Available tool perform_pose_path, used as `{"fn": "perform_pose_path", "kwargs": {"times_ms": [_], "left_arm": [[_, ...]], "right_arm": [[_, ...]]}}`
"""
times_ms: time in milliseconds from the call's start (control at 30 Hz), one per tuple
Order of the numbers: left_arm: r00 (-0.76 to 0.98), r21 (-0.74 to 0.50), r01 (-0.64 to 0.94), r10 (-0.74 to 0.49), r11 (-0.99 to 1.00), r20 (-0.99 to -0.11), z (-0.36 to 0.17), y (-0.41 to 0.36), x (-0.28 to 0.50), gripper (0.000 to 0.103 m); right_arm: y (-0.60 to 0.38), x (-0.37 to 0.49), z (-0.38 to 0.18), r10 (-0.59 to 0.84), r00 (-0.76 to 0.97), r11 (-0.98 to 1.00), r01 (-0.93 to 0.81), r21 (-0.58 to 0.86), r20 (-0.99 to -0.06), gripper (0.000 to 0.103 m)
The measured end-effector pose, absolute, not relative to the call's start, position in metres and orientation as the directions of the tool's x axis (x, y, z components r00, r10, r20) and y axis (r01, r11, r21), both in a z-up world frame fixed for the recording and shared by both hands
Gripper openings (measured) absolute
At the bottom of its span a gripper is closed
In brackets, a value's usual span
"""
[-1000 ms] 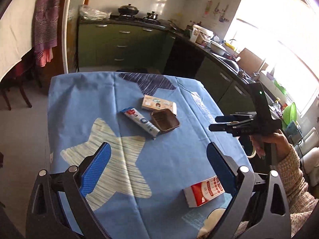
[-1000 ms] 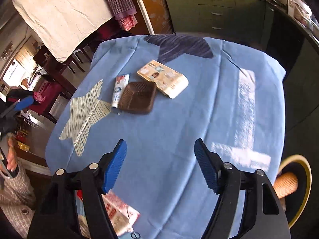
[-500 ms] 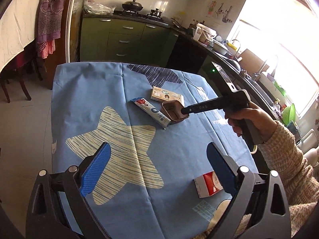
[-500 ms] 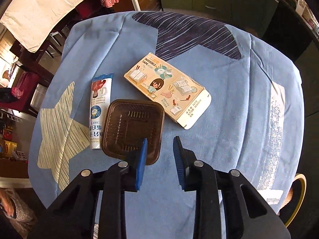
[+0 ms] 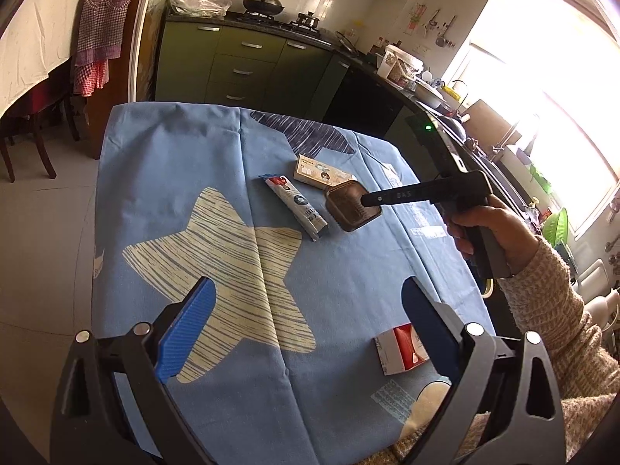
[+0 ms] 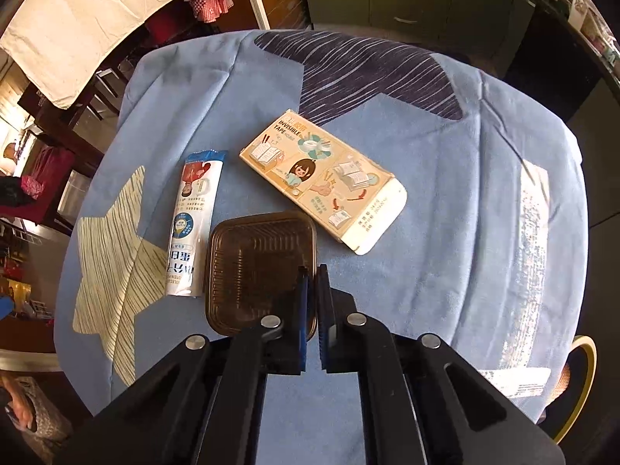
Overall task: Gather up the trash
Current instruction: 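Carry the brown plastic tray over the bin and open the right tool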
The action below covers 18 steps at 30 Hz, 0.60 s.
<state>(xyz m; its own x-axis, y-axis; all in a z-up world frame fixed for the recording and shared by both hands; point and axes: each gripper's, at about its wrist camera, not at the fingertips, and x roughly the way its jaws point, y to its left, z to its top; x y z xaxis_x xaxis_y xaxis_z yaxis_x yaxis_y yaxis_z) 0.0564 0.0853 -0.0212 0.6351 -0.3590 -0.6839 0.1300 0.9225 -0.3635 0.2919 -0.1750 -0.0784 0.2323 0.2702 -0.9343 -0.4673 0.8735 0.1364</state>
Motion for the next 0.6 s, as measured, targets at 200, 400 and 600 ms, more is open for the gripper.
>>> {"fn": "perform_pose_path", "kwargs": {"times_ms": [200,400,600], "left_arm": [[0.624,-0.374,0.145,-0.378,0.916,-0.684,-0.025,0.078,0.055,0.092],[0.607,-0.368,0.183,-0.4,0.912,-0.687,-0.026,0.061,0.057,0.092],[0.591,-0.347,0.238,-0.419,0.907,-0.69,-0.024,0.038,0.058,0.092]], "right_arm": [[-0.26,0.265,-0.043,0.31,0.314,0.906,-0.385,0.178,-0.897,0.005],[-0.407,0.238,-0.035,0.248,0.392,0.967,-0.153,0.203,-0.886,0.005],[-0.537,0.218,-0.066,0.13,0.396,0.975,0.118,0.19,-0.909,0.005]]}}
